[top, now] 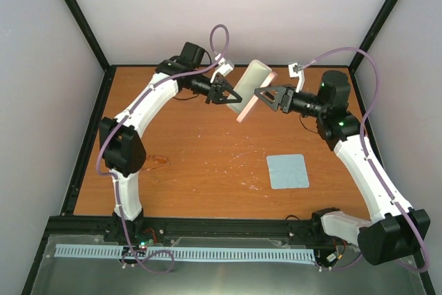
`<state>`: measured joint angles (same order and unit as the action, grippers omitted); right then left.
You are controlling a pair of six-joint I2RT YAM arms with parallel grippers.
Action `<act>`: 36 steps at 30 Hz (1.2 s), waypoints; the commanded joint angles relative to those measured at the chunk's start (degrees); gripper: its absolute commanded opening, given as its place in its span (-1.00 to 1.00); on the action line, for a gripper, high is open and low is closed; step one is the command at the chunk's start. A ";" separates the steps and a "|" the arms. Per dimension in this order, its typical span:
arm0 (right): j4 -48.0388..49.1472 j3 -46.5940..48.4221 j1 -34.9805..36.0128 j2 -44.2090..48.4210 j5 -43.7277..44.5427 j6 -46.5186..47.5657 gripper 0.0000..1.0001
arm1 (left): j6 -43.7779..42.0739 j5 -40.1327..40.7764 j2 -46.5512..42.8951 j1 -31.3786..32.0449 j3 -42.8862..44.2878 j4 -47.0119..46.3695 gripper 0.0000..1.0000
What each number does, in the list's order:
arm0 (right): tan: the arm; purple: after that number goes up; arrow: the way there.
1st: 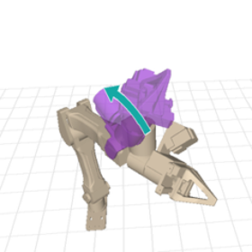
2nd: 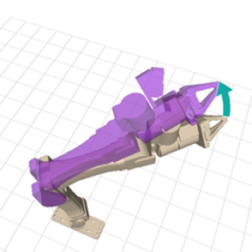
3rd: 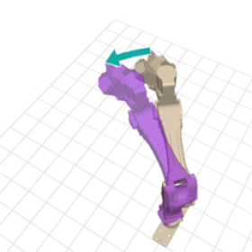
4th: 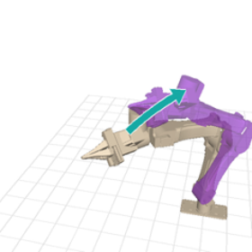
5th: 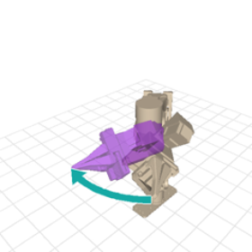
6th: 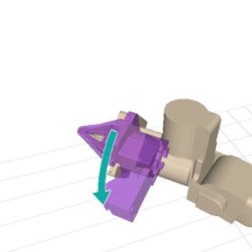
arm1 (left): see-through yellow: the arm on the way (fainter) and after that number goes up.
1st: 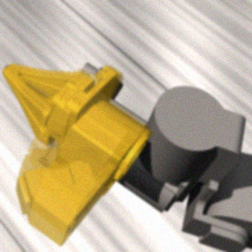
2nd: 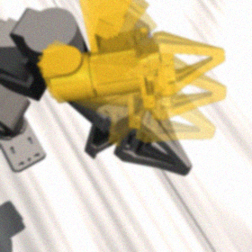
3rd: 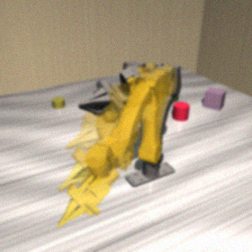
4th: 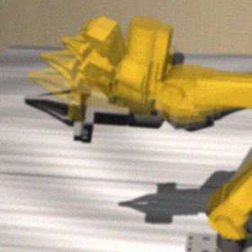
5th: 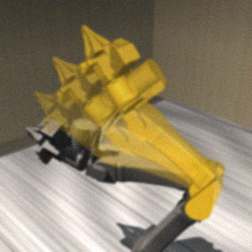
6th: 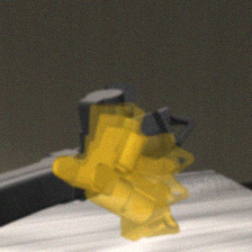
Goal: Organize the sunglasses
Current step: Place the sunglasses case at the center of the board.
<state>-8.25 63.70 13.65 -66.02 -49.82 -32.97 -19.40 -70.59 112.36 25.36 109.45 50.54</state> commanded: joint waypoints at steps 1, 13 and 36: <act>-4.56 2.33 -0.56 0.86 4.69 1.68 0.25 | -7.59 2.13 0.10 -1.13 6.44 4.23 -0.99; -36.63 1.22 -7.89 11.95 33.39 11.16 1.00 | -34.69 38.35 0.12 -1.63 5.70 10.89 -0.98; -22.43 -10.66 -8.38 9.48 27.55 6.24 1.00 | -52.51 67.64 4.03 2.66 -14.17 -8.90 -0.99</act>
<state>-33.28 53.78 5.43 -55.75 -20.56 -26.83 -71.64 -4.56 114.89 27.40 94.67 44.62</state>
